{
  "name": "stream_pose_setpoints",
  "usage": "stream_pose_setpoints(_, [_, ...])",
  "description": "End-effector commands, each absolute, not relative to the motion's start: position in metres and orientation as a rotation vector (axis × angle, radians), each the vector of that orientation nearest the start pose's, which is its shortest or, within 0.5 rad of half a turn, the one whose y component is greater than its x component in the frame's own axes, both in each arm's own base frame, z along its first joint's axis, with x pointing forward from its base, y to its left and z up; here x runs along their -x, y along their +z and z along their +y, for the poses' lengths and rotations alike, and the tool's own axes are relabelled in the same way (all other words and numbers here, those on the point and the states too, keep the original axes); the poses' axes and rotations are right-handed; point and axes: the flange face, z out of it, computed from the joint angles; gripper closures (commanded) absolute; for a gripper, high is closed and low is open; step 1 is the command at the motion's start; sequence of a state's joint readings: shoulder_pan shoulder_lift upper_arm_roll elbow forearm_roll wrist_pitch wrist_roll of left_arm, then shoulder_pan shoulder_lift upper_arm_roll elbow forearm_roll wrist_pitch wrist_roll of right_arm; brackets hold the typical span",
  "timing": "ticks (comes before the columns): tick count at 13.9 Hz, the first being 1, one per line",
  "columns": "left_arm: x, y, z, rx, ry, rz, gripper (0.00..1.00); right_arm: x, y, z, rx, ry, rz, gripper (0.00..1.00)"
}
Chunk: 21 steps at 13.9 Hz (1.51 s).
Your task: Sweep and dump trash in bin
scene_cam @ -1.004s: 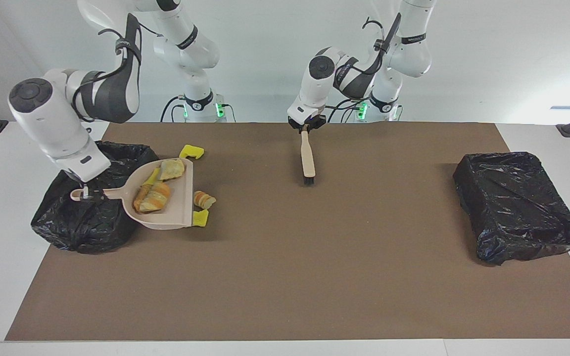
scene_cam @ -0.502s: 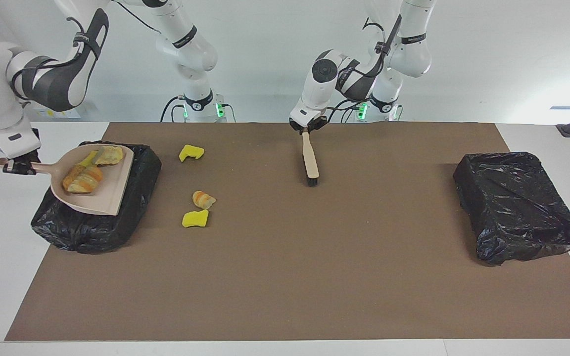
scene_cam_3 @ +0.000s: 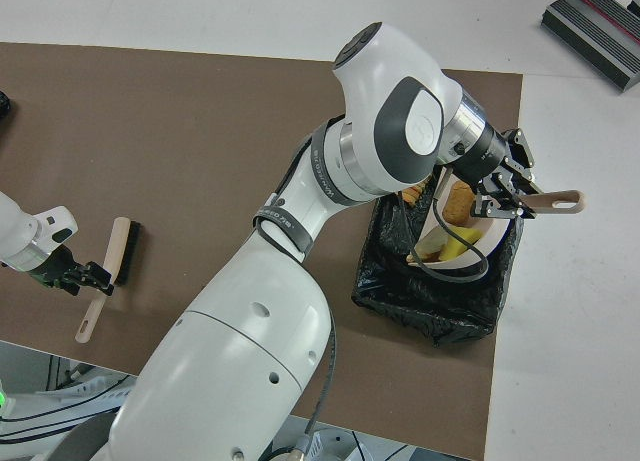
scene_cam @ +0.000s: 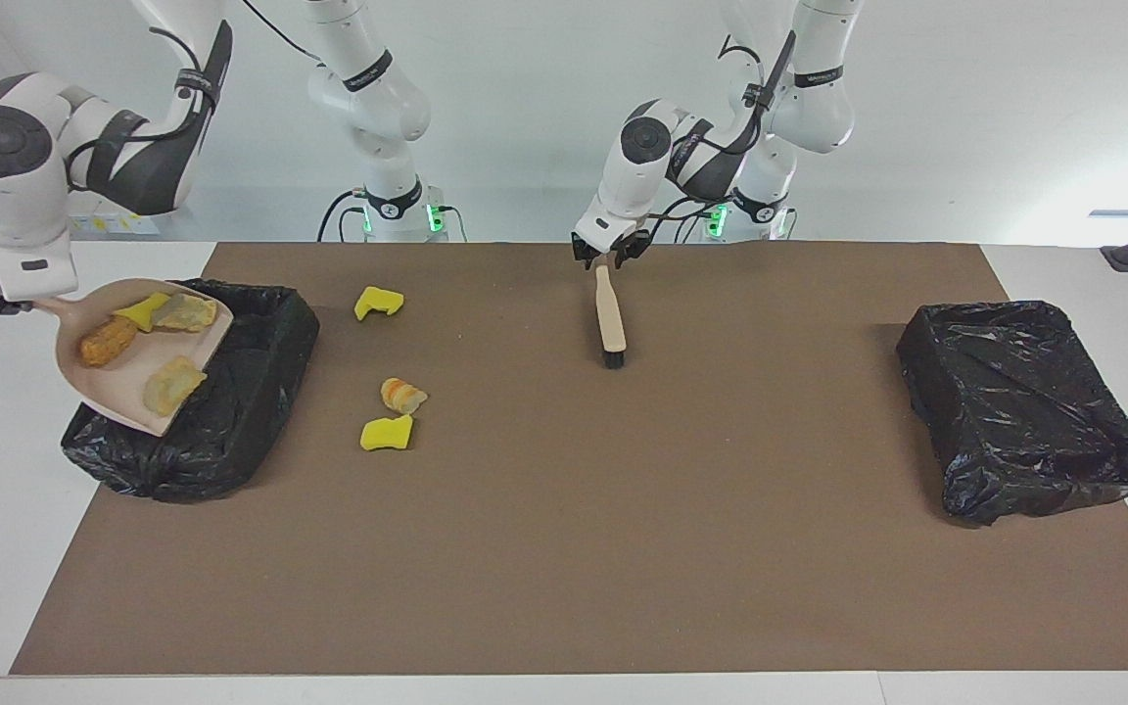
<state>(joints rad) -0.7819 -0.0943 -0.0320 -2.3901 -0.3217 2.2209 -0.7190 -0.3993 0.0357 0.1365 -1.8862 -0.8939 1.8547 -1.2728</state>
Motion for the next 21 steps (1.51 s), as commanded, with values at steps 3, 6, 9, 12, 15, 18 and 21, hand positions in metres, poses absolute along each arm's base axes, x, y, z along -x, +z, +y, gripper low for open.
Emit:
stream_pose_setpoints(3, [-0.394, 0.391, -0.309, 3.328, 0.209, -0.215, 0.0, -0.53, 0.523, -0.185, -1.761, -0.864, 1.392, 1.0])
stream_pose_setpoints(6, [-0.431, 0.414, -0.261, 3.332, 0.111, -0.2, 0.0, -0.534, 0.542, -0.177, -1.646, -0.877, 1.367, 1.0])
stream_pose_setpoints(9, [-0.449, 0.422, -0.204, 3.329, 0.146, -0.092, 0.0, -0.546, 0.559, -0.158, -1.5, -0.889, 1.349, 1.0])
stream_pose_setpoints(12, [-0.458, 0.431, -0.16, 3.337, 0.146, -0.022, 0.0, -0.548, 0.57, -0.133, -1.373, -0.911, 1.368, 1.0])
stream_pose_setpoints(15, [-0.471, 0.43, -0.114, 3.33, 0.114, -0.002, 0.0, -0.547, 0.574, -0.122, -1.31, -0.944, 1.391, 1.0])
stream_pose_setpoints(18, [-0.48, 0.432, -0.08, 3.286, 0.088, -0.01, 0.0, -0.548, 0.575, -0.12, -1.266, -0.976, 1.42, 1.0])
stream_pose_setpoints(21, [-0.491, 0.47, -0.059, 3.186, 0.13, 0.093, 0.0, -0.551, 0.575, -0.112, -1.208, -1.012, 1.481, 1.0])
